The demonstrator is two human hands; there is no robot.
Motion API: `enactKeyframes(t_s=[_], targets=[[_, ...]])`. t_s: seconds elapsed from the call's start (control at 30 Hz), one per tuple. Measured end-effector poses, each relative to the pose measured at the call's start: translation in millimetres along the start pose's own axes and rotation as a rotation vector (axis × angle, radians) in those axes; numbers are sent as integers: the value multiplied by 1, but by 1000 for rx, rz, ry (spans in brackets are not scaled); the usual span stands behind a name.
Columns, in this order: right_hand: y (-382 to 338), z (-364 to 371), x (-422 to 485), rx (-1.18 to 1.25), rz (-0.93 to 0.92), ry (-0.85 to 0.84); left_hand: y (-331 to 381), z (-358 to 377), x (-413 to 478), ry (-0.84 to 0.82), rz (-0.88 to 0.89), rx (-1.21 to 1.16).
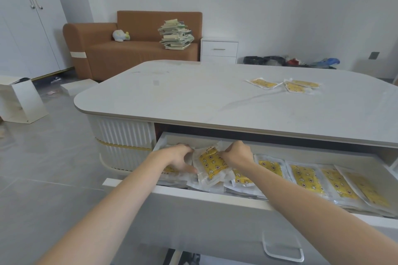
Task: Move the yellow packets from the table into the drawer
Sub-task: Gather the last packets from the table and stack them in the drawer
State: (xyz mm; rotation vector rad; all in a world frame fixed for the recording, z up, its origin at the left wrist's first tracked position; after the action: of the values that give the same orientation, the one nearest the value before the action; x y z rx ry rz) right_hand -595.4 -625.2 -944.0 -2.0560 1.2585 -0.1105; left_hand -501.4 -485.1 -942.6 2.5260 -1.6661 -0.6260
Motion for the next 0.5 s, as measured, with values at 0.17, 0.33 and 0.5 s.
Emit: enactKeyframes(t_s=[0.17,0.33,0.5], targets=[[2,-8,-5,-30,-20,37,-12,6,1,-22,-61,33],[-7,-11,-19,-187,-108,84,-6,9,-2,-34,-80,85],[10,-1,-11,-100,-7,-97,9,12,1,-39,-51,-5]])
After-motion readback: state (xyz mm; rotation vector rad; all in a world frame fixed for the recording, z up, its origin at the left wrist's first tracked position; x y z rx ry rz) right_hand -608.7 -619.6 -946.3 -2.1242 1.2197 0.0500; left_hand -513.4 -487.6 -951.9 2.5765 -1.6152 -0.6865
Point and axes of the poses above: each hand's wrist, its own x-axis towards the middle knuckle, its own z-axis out of the palm, y = z × x, the point moved 9 cm from there along x, towards the middle knuckle, and after that the axes turned 13 degrees about z, right-handed, at the moved point
